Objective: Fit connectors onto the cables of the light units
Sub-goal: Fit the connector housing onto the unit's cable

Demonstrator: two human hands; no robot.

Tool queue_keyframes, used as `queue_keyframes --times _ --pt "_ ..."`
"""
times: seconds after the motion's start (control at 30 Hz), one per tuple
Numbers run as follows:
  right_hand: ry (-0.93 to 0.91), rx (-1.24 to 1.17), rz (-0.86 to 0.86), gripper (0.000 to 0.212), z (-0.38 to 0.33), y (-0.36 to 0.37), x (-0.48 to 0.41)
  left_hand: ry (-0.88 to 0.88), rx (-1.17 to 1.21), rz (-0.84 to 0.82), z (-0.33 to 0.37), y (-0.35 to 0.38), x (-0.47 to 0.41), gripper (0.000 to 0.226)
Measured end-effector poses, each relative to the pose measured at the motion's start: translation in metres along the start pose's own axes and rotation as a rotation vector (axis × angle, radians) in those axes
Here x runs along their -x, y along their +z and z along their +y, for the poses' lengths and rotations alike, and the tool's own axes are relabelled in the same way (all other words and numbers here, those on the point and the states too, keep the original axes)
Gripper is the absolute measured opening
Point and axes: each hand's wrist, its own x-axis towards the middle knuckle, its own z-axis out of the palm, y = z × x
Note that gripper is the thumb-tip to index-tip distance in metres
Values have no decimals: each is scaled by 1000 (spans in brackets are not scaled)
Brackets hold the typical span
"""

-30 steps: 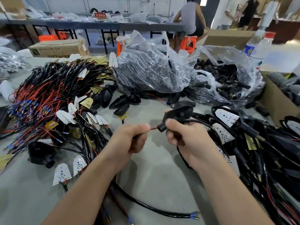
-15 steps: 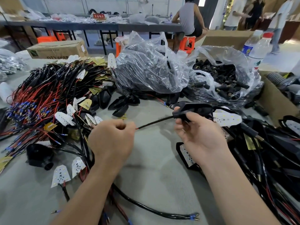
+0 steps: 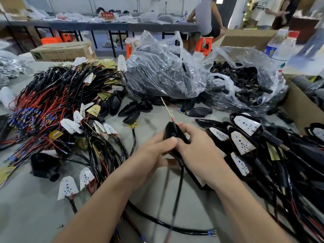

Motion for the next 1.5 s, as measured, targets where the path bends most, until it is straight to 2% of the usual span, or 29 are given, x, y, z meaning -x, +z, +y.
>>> queue_keyframes --times 0.07,0.13,0.2,0.27,0.37,0.5,0.57,0.63,0.73,0.9,1.1,1.27,1.5 --pt "-18 11 34 16 -1 5 4 36 44 0 2 -2 1 51" --pt "53 -125 16 10 -2 11 5 63 91 38 5 -5 1 42" --pt "124 -219 38 14 -6 16 6 57 142 58 8 -9 1 41" --pt "173 -316 46 15 -8 18 5 73 195 -25 12 -13 2 41" --pt "250 -606 -19 17 -10 20 7 138 201 -179 15 -16 5 44" --pt "356 -838 -151 20 -14 17 8 172 148 -68 11 -17 3 37" --pt "392 -821 -230 26 -13 13 8 195 183 27 13 -20 2 33" --pt "396 -745 -239 19 -11 8 8 223 248 133 14 -25 0 32" --pt "346 -634 -149 6 -8 3 5 233 306 207 13 -27 -2 26" --pt "230 -482 17 20 -3 0 4 237 385 313 15 -26 -4 36" --pt "237 -577 176 24 -2 -2 3 292 391 379 19 -31 1 37" --pt "209 -516 176 21 -1 -3 5 367 486 446 26 -39 7 39" --pt "85 -174 93 28 1 -8 4 331 484 462 32 -39 12 34"
